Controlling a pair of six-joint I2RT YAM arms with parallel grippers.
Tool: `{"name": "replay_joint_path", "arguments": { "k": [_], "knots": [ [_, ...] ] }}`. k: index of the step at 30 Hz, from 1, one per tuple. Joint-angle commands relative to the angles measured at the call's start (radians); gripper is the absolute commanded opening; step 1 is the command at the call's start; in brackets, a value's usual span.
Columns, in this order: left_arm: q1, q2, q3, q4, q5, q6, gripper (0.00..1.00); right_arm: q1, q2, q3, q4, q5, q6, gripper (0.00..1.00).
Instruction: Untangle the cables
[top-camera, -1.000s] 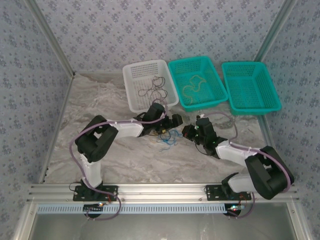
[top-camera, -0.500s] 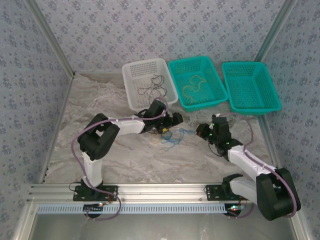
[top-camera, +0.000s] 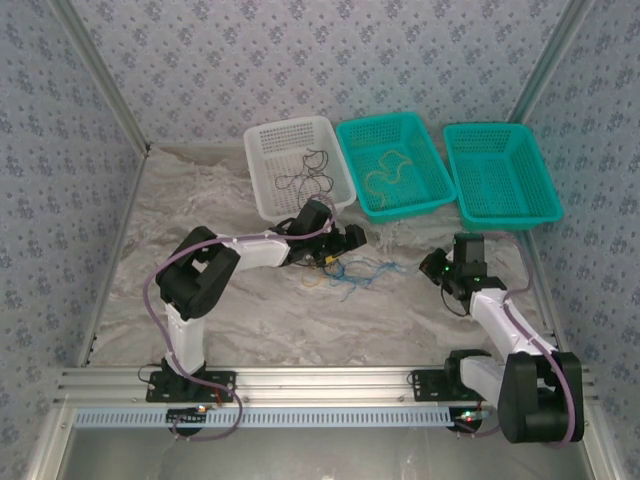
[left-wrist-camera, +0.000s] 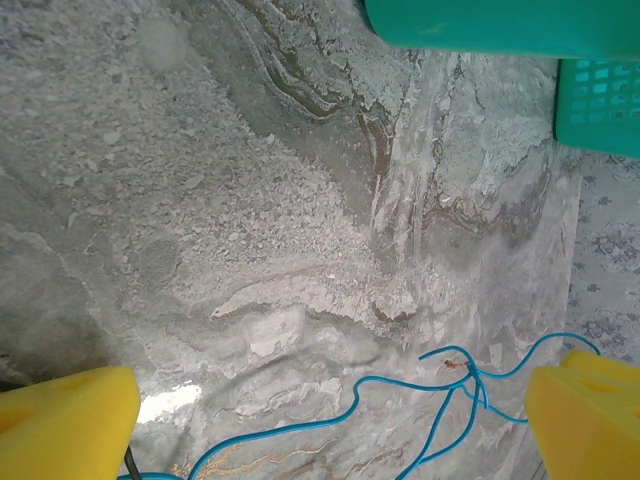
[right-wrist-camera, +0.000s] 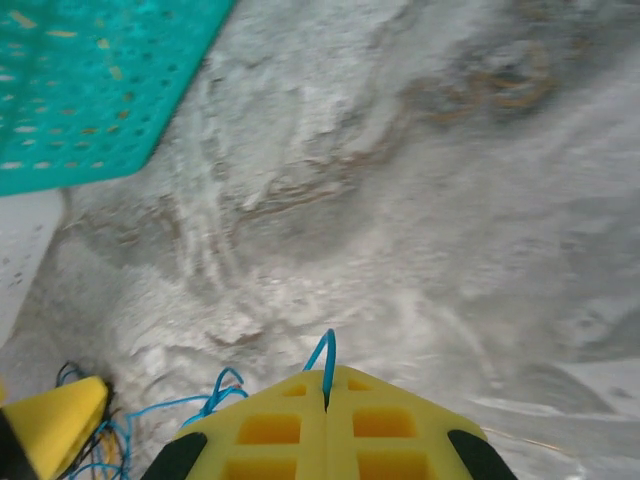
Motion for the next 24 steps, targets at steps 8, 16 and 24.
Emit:
{"name": "replay_joint_path", "arguments": {
  "k": [8,16,24],
  "knots": [
    [-0.001,0.063,-0.021,-0.043,0.009,0.009,0.99,-0.236,-0.088,0.007,-0.163,0.01,-0.01,0.0],
    [-0.004,0.051,-0.023,-0.029,0.007,0.031,0.99,-0.39,-0.182,0.011,-0.202,-0.025,-0.048,0.0],
    [-0.051,-0.073,-0.034,0.111,0.001,0.274,0.99,-0.238,-0.177,0.03,-0.023,-0.324,-0.165,0.0]
  ]
}}
